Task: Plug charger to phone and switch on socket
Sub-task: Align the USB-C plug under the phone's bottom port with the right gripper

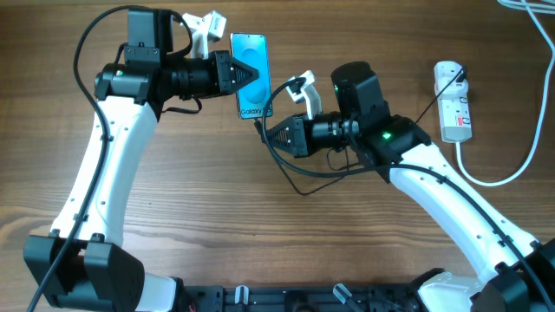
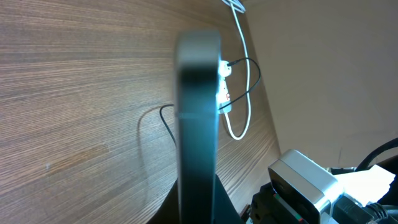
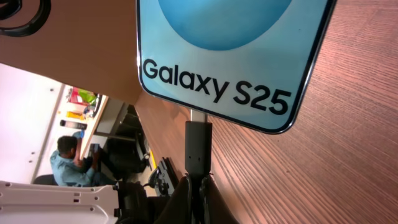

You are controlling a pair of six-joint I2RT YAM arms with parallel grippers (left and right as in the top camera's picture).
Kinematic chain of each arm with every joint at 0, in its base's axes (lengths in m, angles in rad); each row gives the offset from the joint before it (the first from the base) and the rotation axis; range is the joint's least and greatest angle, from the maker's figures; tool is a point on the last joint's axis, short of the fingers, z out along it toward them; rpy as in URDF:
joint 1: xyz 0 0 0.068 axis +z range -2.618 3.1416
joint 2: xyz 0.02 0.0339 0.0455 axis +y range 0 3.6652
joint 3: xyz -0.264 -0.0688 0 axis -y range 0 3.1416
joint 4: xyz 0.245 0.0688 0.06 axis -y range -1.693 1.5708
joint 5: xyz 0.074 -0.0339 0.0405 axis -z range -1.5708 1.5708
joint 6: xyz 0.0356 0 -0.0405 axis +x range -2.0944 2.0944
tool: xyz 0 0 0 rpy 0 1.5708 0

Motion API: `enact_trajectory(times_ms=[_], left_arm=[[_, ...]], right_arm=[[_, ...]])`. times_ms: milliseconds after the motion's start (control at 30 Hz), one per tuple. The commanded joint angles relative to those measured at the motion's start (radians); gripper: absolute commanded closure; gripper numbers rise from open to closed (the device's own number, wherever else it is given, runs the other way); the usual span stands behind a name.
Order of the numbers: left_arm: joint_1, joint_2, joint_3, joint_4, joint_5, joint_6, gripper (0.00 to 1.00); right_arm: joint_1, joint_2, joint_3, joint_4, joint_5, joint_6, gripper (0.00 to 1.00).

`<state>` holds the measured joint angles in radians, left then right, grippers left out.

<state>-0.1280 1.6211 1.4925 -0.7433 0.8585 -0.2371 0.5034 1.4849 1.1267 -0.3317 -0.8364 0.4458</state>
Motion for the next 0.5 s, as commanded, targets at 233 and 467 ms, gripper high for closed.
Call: enact_trajectory(times_ms=[233, 467], left_arm=[[0.002, -0.028, -0.001, 0.056, -0.124, -0.194, 0.96], [0.013, -0.028, -0.001, 0.051, -0.161, -0.248, 0.96]], right_arm=[[-0.013, -0.003, 0.021, -0.069, 0.063, -0.058, 0.96], [-0.013, -0.003, 0.016, -0.108, 0.097, -0.080, 0.96]])
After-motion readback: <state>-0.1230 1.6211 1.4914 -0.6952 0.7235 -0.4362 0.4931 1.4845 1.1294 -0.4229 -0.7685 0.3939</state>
